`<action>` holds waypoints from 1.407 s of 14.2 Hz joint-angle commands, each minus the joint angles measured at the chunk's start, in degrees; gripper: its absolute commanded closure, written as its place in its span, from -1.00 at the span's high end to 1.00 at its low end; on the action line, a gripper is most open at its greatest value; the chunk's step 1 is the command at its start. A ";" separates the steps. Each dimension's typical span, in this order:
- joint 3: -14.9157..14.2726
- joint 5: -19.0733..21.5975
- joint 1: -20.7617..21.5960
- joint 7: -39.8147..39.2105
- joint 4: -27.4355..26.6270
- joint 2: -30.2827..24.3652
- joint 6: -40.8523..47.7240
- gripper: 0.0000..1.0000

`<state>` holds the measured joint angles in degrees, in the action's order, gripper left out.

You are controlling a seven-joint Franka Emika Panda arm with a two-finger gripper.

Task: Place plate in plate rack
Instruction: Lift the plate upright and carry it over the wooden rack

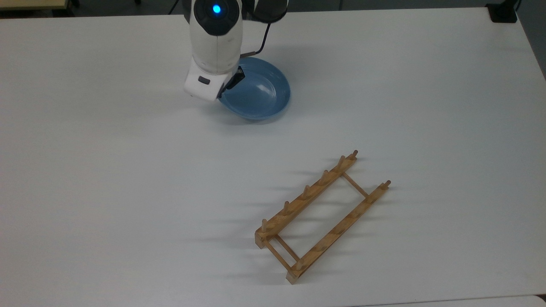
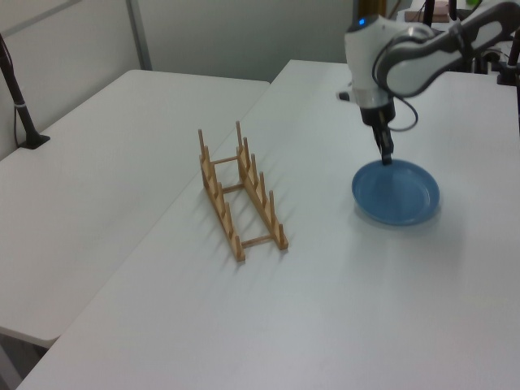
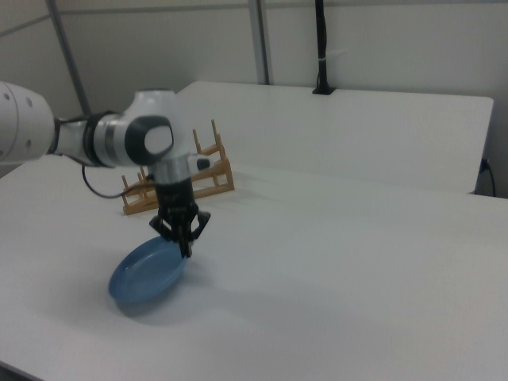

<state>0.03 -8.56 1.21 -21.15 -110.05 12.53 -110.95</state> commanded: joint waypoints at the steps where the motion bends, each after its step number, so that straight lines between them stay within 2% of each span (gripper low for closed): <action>1: -0.29 -0.41 -0.42 1.46 9.91 -1.37 7.32 -1.00; 3: -0.29 -0.06 -0.51 1.73 15.45 -1.02 7.24 -1.00; 5: -0.29 -0.14 -0.42 8.46 20.12 -0.50 6.01 -1.00; 8: -0.12 -0.67 0.19 18.83 23.21 -0.23 -1.43 -1.00; 11: -0.12 -3.21 3.26 27.55 25.14 0.12 -7.07 -1.00; 14: -0.12 -11.28 7.04 39.30 25.41 1.70 -14.71 -1.00; 20: -0.12 -35.35 13.72 64.54 27.17 8.20 -19.22 -1.00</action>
<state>0.38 -36.79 12.84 35.93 -85.55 17.40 -129.48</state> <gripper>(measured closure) 0.952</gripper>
